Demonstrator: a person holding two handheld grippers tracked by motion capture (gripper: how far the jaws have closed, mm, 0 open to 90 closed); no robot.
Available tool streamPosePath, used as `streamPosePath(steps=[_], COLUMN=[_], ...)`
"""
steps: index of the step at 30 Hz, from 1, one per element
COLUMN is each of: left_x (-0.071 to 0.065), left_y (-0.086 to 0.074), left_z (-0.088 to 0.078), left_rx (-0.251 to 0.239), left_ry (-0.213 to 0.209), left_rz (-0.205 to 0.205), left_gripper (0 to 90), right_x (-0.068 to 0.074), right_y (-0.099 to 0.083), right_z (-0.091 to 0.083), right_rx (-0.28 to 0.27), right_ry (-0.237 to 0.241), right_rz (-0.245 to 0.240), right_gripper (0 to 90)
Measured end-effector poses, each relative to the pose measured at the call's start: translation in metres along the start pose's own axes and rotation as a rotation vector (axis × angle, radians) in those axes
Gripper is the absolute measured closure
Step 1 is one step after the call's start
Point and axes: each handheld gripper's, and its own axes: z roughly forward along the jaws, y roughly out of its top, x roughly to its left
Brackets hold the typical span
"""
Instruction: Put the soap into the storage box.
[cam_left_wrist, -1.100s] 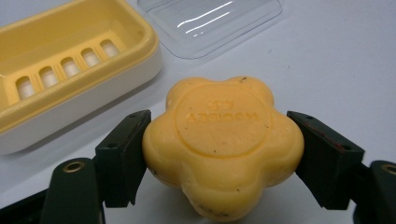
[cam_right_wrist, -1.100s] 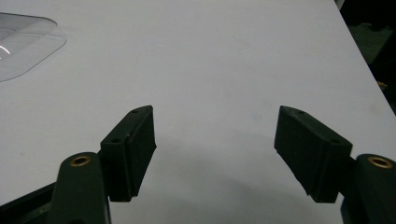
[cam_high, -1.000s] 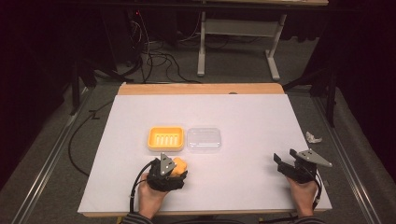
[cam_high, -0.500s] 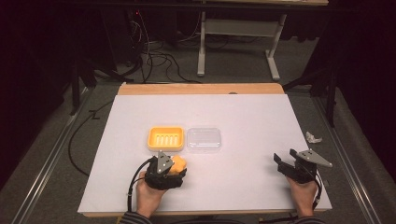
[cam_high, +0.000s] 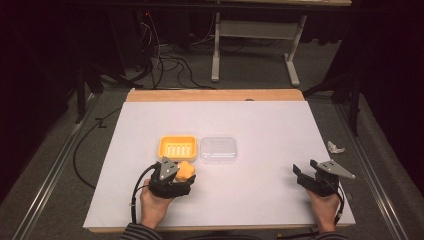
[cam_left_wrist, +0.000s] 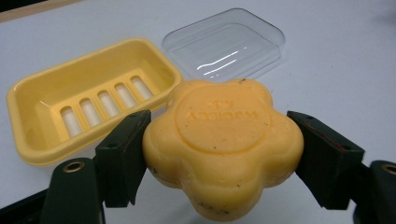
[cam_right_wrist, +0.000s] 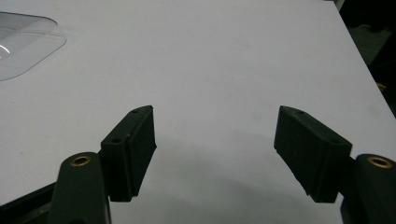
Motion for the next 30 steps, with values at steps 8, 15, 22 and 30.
streamPosePath(steps=[8,15,22,30], left_x=[0.007,0.014,0.02,0.029], left_y=[0.011,0.019,0.024,0.03], left_z=[-0.004,-0.005,-0.005,-0.004], left_rx=[-0.024,-0.029,-0.041,-0.045], left_ry=[-0.002,-0.008,-0.006,0.001], left_rz=[0.001,-0.004,0.0,-0.016], left_gripper=[26.0,26.0,26.0,26.0], right_x=[0.0,0.0,-0.001,0.0], right_y=[0.001,0.0,0.0,0.0], right_z=[0.001,0.001,0.0,0.001], right_rx=[0.01,0.002,0.001,0.003], right_ry=[0.001,-0.003,0.0,-0.002], right_rz=[-0.003,0.001,0.002,-0.002], right_gripper=[29.6,29.6,29.6,29.6])
